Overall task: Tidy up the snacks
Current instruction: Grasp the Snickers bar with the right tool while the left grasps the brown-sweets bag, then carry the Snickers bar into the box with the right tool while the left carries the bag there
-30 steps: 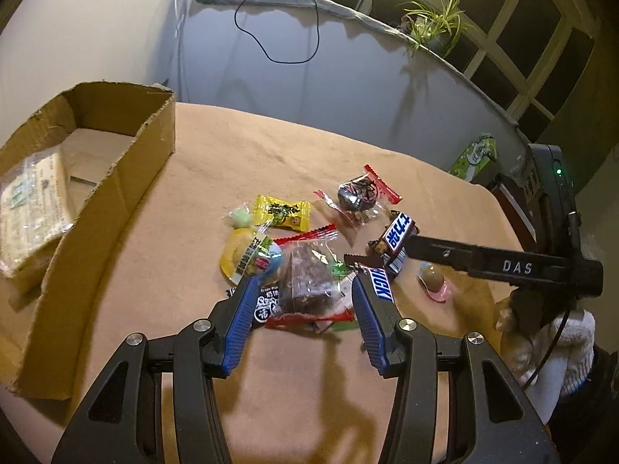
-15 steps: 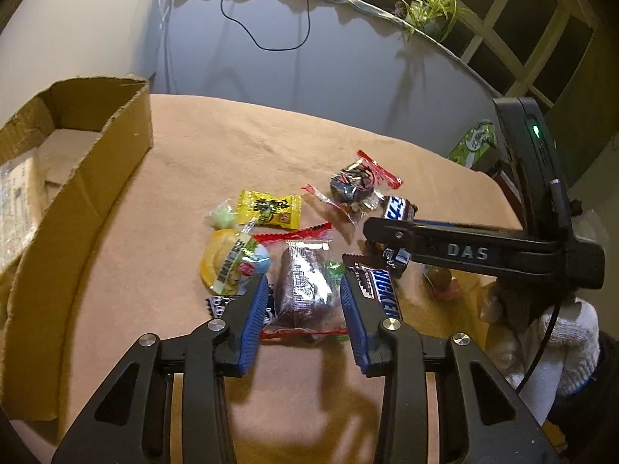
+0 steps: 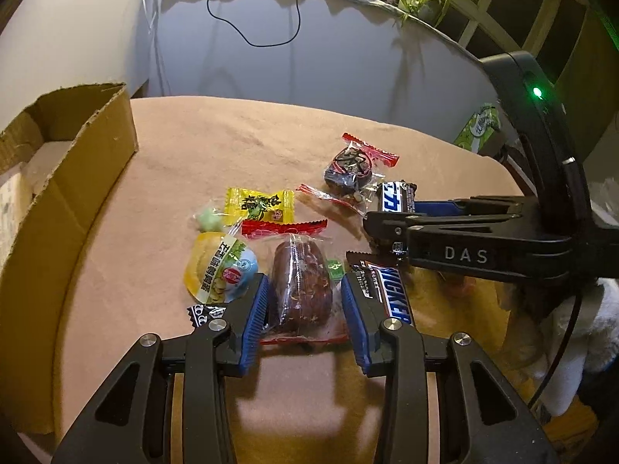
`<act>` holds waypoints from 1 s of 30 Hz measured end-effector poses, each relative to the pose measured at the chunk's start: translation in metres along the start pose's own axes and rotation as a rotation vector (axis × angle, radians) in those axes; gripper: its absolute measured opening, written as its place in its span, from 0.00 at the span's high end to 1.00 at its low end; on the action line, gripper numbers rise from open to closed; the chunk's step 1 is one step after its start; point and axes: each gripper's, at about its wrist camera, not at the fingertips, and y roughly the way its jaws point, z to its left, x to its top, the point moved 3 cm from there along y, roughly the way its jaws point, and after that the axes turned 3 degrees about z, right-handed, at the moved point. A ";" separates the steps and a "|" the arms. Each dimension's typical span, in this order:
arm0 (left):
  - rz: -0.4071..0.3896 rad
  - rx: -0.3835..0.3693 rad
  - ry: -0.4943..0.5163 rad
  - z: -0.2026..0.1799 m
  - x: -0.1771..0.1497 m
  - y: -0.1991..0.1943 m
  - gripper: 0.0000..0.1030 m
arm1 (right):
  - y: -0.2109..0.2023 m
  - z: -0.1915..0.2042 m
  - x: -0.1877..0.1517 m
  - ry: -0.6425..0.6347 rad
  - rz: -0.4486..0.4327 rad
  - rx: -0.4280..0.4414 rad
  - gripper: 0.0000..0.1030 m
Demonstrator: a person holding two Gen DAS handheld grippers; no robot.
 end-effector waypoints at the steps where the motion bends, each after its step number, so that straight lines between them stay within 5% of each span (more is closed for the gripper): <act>1: -0.004 0.002 0.000 0.000 0.000 0.000 0.64 | 0.001 0.002 0.002 -0.003 0.004 -0.006 0.52; 11: -0.018 -0.023 -0.028 0.007 -0.003 -0.005 0.67 | 0.004 0.001 0.000 0.026 -0.013 0.011 0.57; 30: -0.157 -0.040 -0.055 0.023 -0.006 -0.071 0.67 | -0.058 -0.021 -0.020 0.128 -0.143 0.042 0.57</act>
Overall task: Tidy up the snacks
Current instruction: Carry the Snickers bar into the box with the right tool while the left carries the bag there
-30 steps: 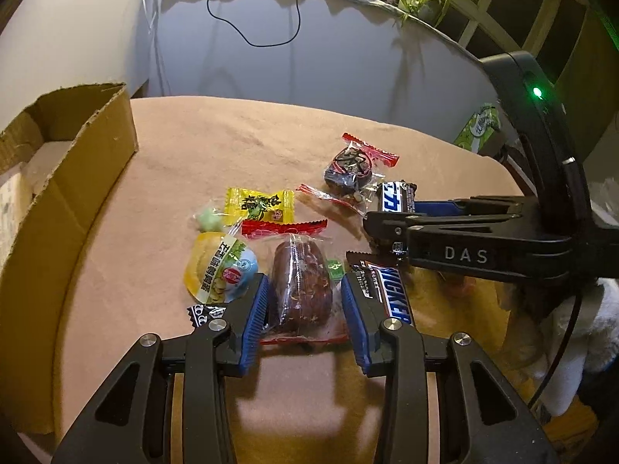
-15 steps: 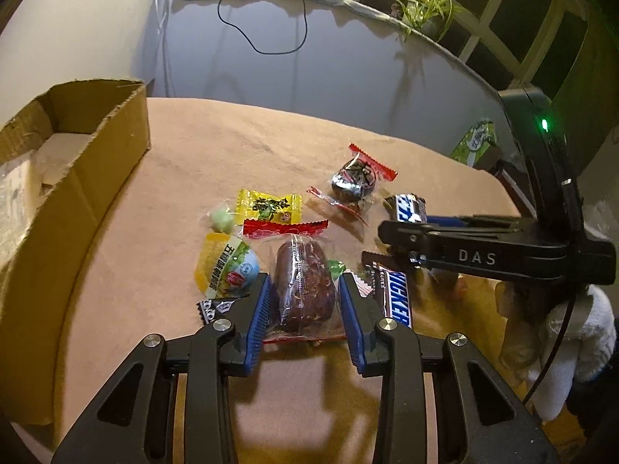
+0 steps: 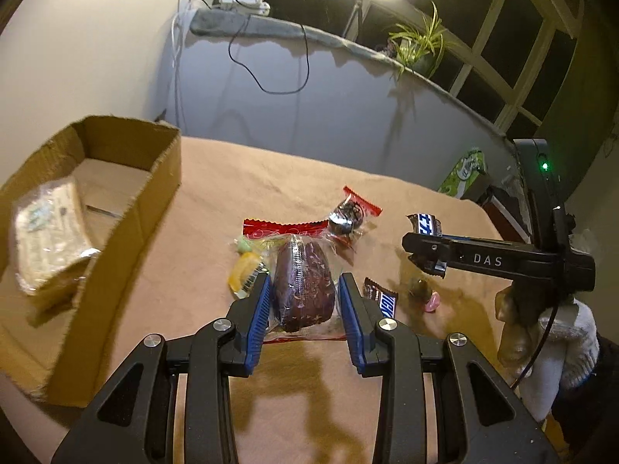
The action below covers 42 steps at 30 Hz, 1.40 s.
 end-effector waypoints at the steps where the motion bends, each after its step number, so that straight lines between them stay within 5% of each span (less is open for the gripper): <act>1: -0.007 0.003 -0.001 0.001 0.001 -0.003 0.67 | -0.003 0.003 0.000 -0.003 -0.005 0.005 0.57; 24: -0.153 0.189 -0.079 0.089 0.010 -0.075 0.67 | 0.003 0.172 0.043 -0.287 -0.054 0.171 0.57; 42: -0.132 0.247 -0.171 0.148 0.009 -0.075 0.67 | 0.051 0.289 0.061 -0.449 0.014 0.248 0.56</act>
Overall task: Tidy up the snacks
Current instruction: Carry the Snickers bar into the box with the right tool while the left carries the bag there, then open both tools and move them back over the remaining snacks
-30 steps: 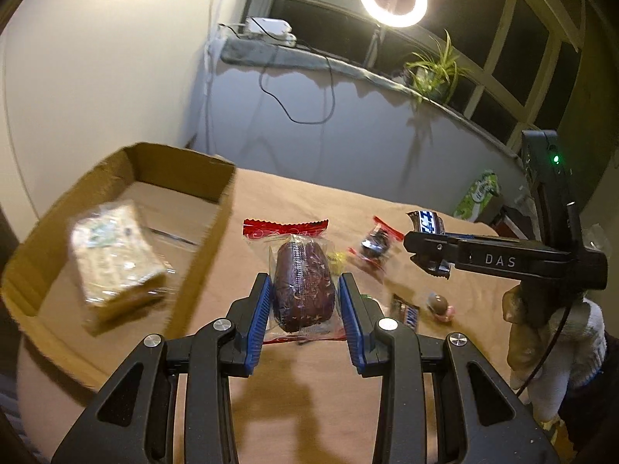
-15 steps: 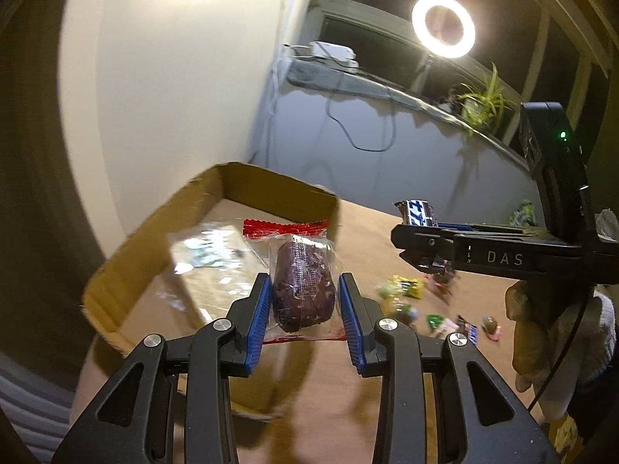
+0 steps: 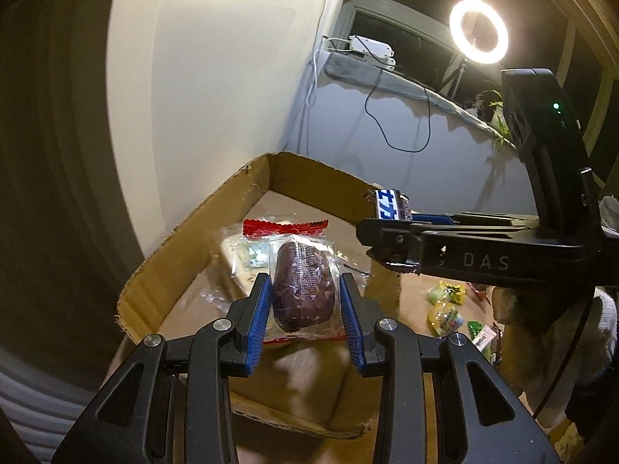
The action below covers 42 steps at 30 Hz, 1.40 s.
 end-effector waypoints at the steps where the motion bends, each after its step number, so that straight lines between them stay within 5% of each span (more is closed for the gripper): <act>1: 0.002 0.002 -0.002 0.001 0.000 0.001 0.67 | 0.002 0.001 0.001 -0.003 0.004 0.004 0.56; 10: 0.003 0.023 -0.018 0.010 0.001 0.003 0.65 | 0.012 0.005 0.008 -0.032 0.008 0.007 0.53; 14: 0.000 0.036 -0.028 0.012 0.003 0.004 0.53 | 0.006 0.006 0.012 -0.035 -0.024 -0.004 0.31; 22: -0.023 0.040 -0.025 0.012 0.004 -0.005 0.46 | -0.012 0.006 0.016 -0.040 -0.066 -0.027 0.20; 31: -0.046 0.010 0.010 -0.010 0.005 -0.015 0.46 | -0.049 -0.013 0.001 -0.003 -0.105 -0.062 0.19; 42: -0.021 -0.082 0.103 -0.071 -0.005 -0.011 0.46 | -0.114 -0.074 -0.056 0.064 -0.133 -0.186 0.19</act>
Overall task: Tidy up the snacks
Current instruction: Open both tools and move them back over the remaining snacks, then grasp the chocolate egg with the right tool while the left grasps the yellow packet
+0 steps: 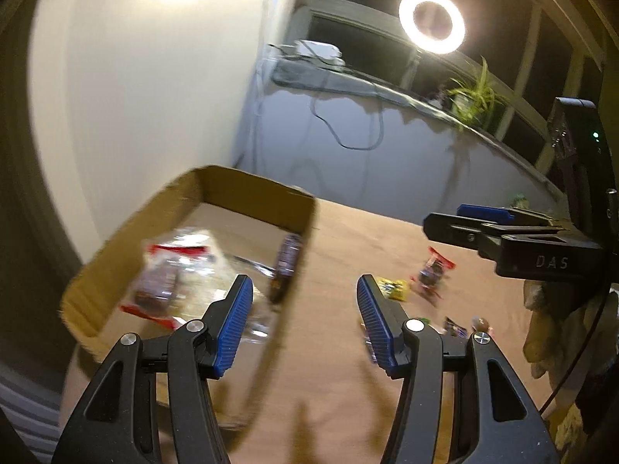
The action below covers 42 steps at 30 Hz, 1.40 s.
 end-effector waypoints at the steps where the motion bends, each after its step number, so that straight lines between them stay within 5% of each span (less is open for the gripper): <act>1: 0.007 -0.010 0.009 -0.006 -0.001 0.003 0.46 | -0.004 -0.007 -0.005 0.008 0.000 -0.011 0.19; 15: 0.133 -0.095 0.065 -0.066 -0.018 0.050 0.46 | -0.050 -0.109 -0.104 0.128 0.070 -0.184 0.19; 31: 0.268 -0.020 0.098 -0.078 -0.030 0.111 0.46 | -0.006 -0.120 -0.154 0.113 0.158 -0.143 0.19; 42: 0.297 0.006 0.108 -0.074 -0.037 0.123 0.59 | 0.015 -0.122 -0.159 0.120 0.207 -0.110 0.48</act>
